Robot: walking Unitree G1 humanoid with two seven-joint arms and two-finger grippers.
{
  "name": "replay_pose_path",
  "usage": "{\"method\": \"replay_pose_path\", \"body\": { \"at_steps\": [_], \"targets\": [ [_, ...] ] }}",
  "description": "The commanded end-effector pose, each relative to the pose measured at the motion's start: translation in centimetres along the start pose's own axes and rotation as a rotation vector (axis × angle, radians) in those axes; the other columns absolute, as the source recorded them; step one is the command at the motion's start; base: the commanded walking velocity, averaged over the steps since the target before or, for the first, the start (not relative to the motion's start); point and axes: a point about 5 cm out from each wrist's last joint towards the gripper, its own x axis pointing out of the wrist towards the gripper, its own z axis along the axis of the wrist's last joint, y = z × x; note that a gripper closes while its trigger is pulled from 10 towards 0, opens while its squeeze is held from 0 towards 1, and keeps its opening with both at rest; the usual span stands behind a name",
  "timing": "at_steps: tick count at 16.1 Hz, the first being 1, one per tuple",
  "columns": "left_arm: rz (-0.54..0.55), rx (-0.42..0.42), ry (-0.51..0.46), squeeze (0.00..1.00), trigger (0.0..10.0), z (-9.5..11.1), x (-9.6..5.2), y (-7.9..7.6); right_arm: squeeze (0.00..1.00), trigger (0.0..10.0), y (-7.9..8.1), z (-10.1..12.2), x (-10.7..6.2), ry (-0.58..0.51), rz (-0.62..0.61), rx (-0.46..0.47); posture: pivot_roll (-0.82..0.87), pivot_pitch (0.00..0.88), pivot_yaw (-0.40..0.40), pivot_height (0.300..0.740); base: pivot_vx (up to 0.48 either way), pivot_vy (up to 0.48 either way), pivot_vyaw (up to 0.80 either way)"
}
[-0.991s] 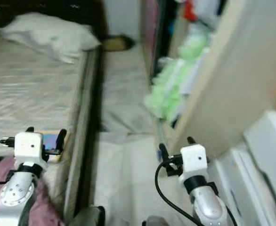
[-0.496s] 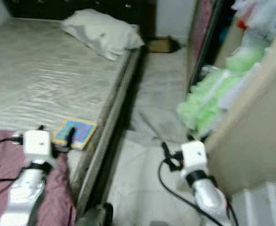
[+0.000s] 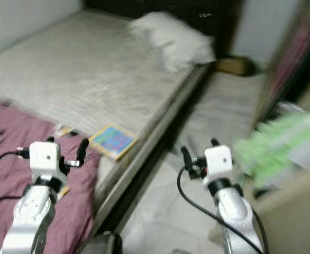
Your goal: Clean up the room
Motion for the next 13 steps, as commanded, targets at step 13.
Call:
{"method": "replay_pose_path", "body": {
  "at_steps": [13],
  "targets": [
    [-0.033, -0.013, 0.009, 0.0, 10.0, -0.1, 0.3, -0.4, 0.0, 10.0, 1.2, 2.8, 0.9, -0.057, -0.002, 0.026, -0.04, 0.112, -0.021, 0.74, 0.0, 0.0, 0.8]
  ]
}}
